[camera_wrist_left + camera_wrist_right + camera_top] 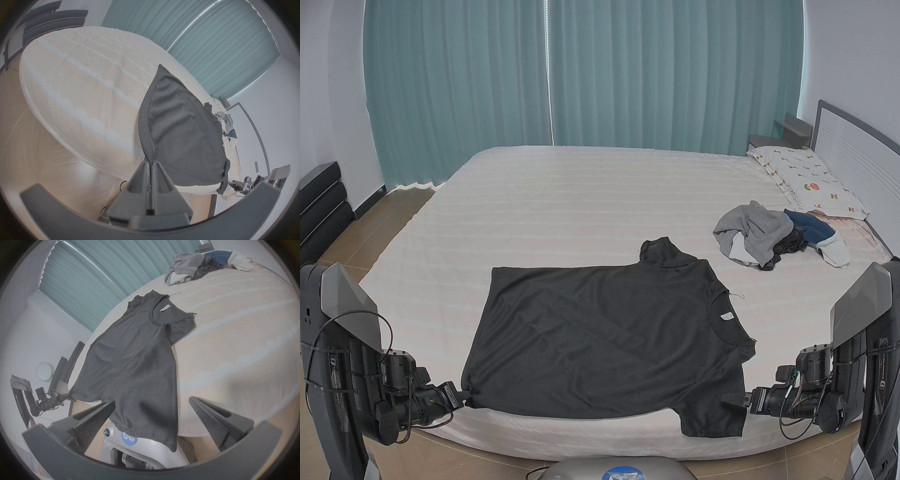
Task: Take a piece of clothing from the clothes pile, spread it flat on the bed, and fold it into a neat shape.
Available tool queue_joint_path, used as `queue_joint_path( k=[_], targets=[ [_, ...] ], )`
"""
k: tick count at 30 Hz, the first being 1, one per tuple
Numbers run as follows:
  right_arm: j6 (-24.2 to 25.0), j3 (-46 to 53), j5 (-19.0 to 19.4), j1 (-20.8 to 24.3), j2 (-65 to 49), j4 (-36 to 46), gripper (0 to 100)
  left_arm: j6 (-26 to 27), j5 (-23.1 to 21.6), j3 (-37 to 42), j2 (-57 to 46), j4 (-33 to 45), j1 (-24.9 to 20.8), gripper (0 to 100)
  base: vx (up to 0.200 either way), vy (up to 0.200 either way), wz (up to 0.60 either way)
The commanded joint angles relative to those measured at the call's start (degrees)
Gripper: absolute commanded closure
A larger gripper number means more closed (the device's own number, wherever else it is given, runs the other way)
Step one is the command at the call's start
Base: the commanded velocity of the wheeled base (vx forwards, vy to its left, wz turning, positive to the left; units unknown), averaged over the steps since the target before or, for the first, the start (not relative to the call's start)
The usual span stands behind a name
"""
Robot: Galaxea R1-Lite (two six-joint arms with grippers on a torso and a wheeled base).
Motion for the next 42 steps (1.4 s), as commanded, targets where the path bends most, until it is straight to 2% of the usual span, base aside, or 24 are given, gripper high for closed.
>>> queue_joint_path(
  k=[1,14,15,30,37,42],
  targets=[
    [0.1,-0.6,0.1,0.4,1.1,-0.6,0,0.0,0.0,0.0,0.1,-0.8,0.0,100,0.0,0.0,0.0],
    [0.3,-2.6,0.1,1.9,2.0,-0.6,0,0.0,0.0,0.0,0.2,-0.8,0.0,100,0.0,0.0,0.0],
    [0.2,-2.5,0.0,1.9,2.0,-0.6,100,0.0,0.0,0.0,0.1,-0.8,0.0,100,0.0,0.0,0.0],
    [-2.1,5.2,-0.3,-2.1,-1.3,-0.6,100,0.0,0.0,0.0,0.0,-0.8,0.0,100,0.0,0.0,0.0],
    [-1.8,6.0,-0.3,-2.2,-2.4,-0.5,100,0.6,0.0,1.4,-1.9,-0.8,0.1,100,0.0,0.0,0.0],
    [-1.7,6.0,-0.7,-1.2,-5.8,4.5,100,1.2,0.4,3.1,-4.2,-0.8,0.1,100,0.0,0.0,0.0]
  ],
)
